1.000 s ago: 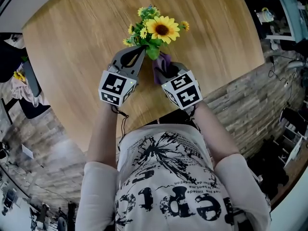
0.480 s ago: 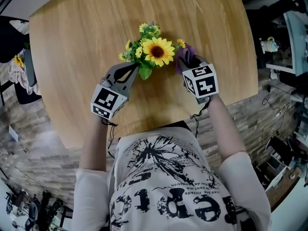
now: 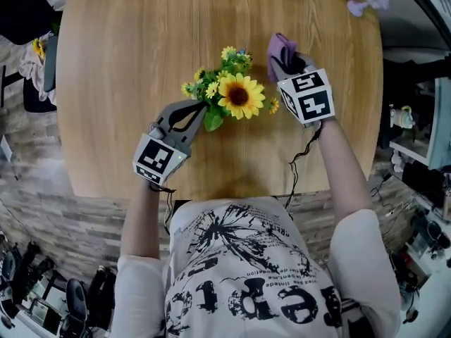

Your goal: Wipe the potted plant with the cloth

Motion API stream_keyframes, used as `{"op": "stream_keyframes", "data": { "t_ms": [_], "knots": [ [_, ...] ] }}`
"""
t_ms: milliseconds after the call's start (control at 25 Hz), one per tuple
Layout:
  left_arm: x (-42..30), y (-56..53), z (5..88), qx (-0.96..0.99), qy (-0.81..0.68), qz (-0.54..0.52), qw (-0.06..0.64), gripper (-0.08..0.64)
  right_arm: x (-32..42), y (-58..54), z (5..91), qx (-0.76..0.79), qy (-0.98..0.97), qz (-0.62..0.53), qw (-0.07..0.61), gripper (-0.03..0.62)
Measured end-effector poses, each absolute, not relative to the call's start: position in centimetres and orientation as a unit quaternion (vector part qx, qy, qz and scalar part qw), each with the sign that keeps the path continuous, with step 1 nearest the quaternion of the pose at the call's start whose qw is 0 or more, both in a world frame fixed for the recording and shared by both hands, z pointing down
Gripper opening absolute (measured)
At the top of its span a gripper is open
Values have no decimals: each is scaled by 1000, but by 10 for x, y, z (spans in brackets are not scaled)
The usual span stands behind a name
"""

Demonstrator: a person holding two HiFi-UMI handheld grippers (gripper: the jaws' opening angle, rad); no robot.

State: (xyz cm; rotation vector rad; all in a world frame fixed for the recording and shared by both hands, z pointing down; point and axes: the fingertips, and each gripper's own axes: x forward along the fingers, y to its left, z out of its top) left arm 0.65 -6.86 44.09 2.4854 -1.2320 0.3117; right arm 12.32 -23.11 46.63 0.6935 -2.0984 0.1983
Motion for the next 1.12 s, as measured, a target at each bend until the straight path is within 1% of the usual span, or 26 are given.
{"op": "stream_keyframes", "data": {
  "t_ms": [320,640,880,1120],
  "knots": [
    [5,-73,442,844,-486,109,196,3,29,-265,462,155,-895,-3,417,72],
    [3,-73,440,835,-502,101,200,3,-45,-228,469,-5,-900,-56,433,72],
    [2,-73,440,840,-494,90,206,3,-42,-177,491,-150,-867,-50,473,72],
    [1,-70,439,856,-466,93,203,3,-17,-157,496,-194,-848,-18,492,71]
  ]
}}
